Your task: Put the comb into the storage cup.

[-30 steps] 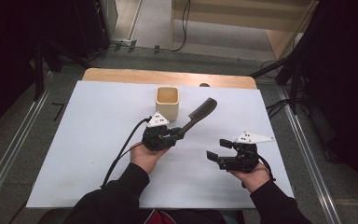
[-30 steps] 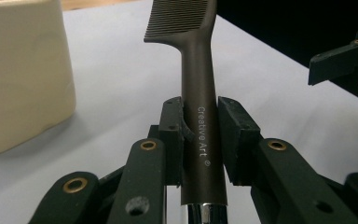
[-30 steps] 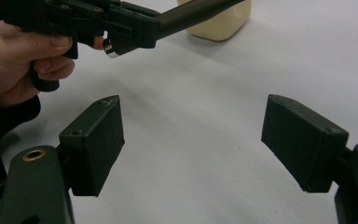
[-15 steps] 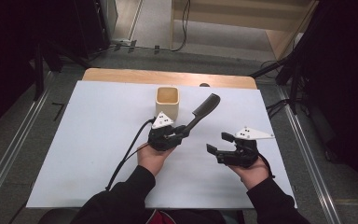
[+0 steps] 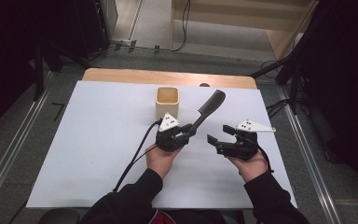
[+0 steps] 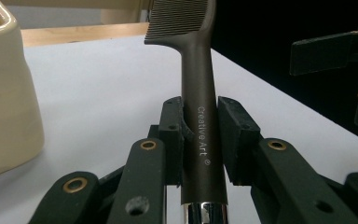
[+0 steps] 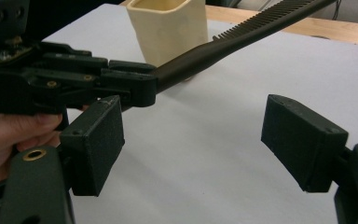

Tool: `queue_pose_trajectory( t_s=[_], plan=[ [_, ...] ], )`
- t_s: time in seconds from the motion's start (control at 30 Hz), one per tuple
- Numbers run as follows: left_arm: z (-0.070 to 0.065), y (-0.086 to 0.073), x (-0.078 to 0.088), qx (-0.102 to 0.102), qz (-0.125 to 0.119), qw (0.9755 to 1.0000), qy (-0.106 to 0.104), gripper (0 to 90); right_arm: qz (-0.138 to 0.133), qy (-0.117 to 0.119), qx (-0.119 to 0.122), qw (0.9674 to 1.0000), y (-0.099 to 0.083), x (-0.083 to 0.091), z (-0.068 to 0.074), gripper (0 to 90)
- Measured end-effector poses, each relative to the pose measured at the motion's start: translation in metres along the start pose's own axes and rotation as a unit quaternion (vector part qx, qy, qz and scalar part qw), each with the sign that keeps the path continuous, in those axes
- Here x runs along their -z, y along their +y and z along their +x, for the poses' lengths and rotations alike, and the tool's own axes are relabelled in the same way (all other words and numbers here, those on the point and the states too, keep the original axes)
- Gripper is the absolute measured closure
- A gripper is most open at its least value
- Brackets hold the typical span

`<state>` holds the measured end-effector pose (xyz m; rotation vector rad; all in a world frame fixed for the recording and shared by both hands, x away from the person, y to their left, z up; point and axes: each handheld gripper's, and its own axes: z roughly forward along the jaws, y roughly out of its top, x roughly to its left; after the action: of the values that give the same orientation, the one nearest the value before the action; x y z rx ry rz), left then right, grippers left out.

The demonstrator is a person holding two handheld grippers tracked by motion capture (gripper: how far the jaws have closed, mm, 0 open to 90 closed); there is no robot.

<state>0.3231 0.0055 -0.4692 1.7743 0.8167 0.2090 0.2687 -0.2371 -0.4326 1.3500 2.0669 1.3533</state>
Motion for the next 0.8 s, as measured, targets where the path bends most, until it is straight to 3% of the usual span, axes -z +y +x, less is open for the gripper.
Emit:
queue_pose_trajectory(
  t_s=[0.37,0.7,0.8],
  plan=[
    [-0.003,-0.002,-0.009,0.005,-0.028,0.9996,0.002,73.1,-0.010,-0.004,-0.012,0.9999,0.011,-0.003,-0.006,19.7],
    [-0.011,-0.005,-0.016,-0.019,-0.061,0.9979,0.010,73.1,-0.022,-0.008,-0.023,0.9995,0.021,-0.012,-0.008,20.4],
    [-0.013,-0.005,-0.016,-0.016,-0.073,0.9972,0.007,73.1,-0.023,-0.010,-0.027,0.9993,0.023,-0.014,-0.010,20.6]
  ],
)
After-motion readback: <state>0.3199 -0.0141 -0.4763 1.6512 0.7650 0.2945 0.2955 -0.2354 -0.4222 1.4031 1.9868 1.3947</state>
